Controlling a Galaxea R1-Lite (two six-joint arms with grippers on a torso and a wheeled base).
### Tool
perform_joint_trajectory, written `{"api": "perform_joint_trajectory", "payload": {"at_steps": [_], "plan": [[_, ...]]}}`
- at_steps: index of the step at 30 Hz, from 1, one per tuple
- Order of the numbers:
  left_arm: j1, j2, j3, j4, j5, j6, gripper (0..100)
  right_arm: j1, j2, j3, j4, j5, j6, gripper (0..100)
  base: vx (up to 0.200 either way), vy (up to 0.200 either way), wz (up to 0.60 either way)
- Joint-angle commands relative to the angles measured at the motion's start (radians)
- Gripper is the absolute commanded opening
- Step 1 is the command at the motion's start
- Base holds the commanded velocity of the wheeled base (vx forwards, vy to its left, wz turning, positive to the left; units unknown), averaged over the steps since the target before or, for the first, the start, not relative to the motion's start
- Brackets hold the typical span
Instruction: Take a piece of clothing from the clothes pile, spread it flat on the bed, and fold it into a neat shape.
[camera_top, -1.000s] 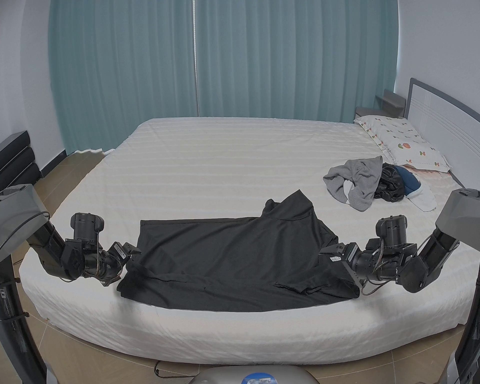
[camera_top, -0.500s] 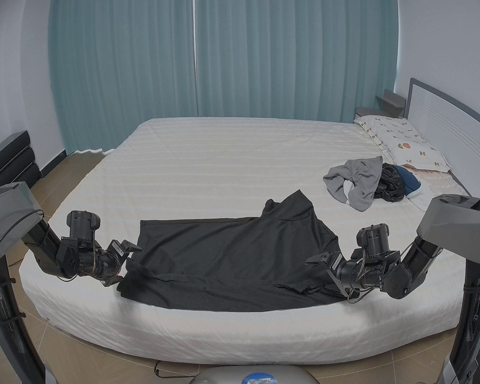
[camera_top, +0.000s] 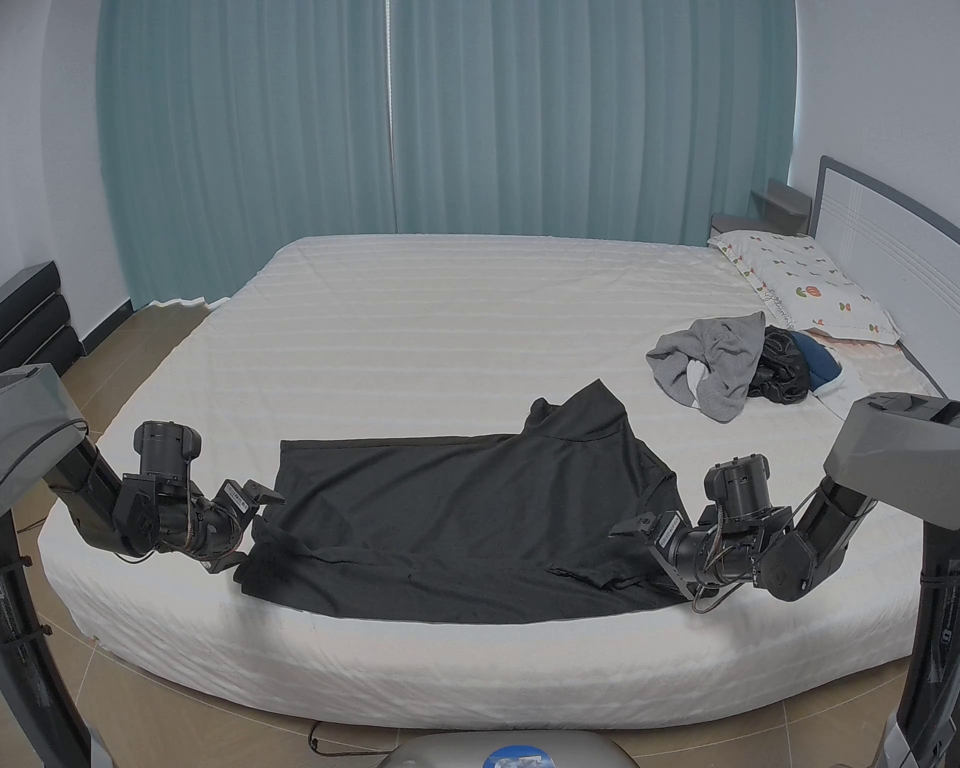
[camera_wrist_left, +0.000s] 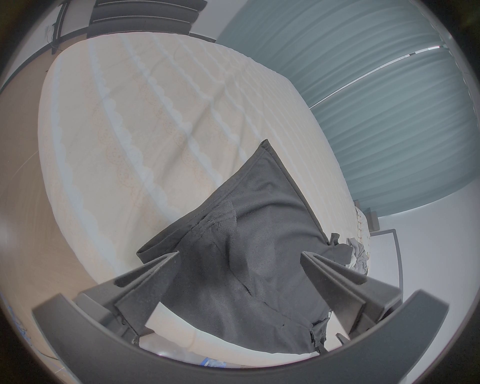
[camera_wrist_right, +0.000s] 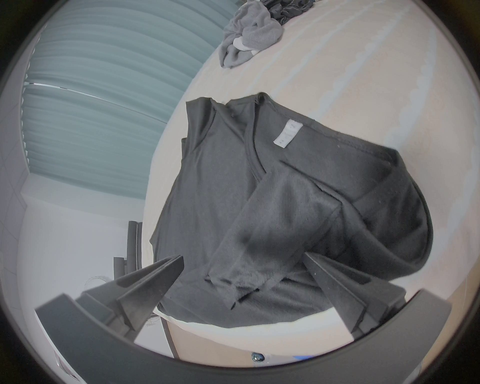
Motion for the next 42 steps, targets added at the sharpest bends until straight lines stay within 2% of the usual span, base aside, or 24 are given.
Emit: {"api": "perform_joint_trajectory", "payload": {"at_steps": [1, 13, 14, 27, 42], "plan": [[0.001, -0.001, 0.001, 0.0, 0.0, 0.0, 100, 0.008, -0.033, -0.005, 0.028, -0.003, 0.001, 100, 0.0, 0.0, 0.0], [0.001, -0.001, 0.002, 0.0, 0.0, 0.0, 100, 0.002, 0.0, -0.025, 0.032, -0.004, 0.001, 100, 0.0, 0.0, 0.0], [0.002, -0.001, 0.002, 0.0, 0.0, 0.0, 100, 0.002, 0.004, -0.032, 0.034, -0.004, 0.001, 0, 0.0, 0.0, 0.0], [0.002, -0.002, 0.002, 0.0, 0.0, 0.0, 100, -0.001, 0.02, -0.048, 0.035, -0.038, 0.001, 0, 0.0, 0.0, 0.0], [0.004, -0.007, 0.002, 0.0, 0.0, 0.0, 100, 0.019, -0.165, 0.065, 0.075, -0.038, 0.003, 0, 0.0, 0.0, 0.0]]}}
